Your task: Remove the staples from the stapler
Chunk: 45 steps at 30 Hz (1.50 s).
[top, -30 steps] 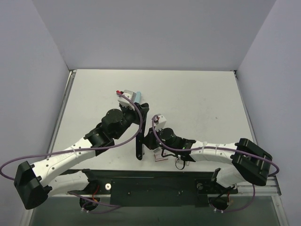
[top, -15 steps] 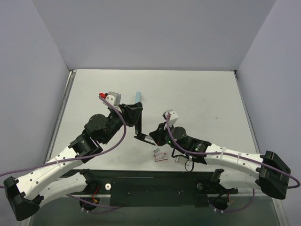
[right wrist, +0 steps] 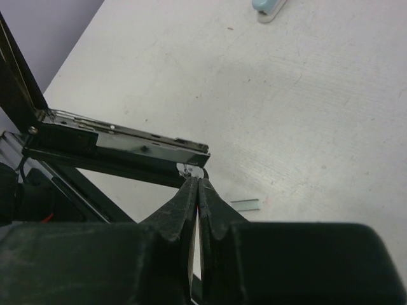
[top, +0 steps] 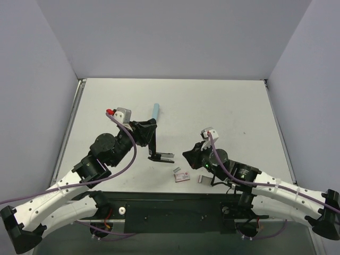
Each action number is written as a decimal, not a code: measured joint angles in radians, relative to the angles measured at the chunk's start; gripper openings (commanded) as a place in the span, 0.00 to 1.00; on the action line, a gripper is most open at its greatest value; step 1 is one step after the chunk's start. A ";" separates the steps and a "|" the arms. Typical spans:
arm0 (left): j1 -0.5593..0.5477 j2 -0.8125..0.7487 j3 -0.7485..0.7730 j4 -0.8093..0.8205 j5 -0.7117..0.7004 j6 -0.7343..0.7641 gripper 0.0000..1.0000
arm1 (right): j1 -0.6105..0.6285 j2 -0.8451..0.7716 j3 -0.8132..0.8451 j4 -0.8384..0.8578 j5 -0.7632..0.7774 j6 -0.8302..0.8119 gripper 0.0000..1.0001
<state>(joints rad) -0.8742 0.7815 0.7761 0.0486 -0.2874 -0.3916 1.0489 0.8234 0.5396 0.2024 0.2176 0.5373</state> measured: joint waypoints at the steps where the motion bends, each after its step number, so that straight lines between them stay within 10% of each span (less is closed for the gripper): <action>1: 0.000 -0.002 0.000 0.000 0.000 -0.002 0.00 | 0.004 -0.002 -0.011 -0.003 -0.008 0.013 0.00; 19: 0.000 -0.037 -0.041 -0.006 -0.019 -0.046 0.00 | 0.229 0.371 -0.106 0.257 0.018 0.257 0.00; 45: 0.000 -0.229 -0.097 -0.154 0.050 -0.142 0.00 | 0.108 0.276 0.066 0.188 0.170 0.130 0.00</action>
<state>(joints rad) -0.8742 0.5526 0.6788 -0.1055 -0.2375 -0.5335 1.1572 1.0996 0.6052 0.3908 0.3874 0.6670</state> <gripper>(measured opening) 0.424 0.001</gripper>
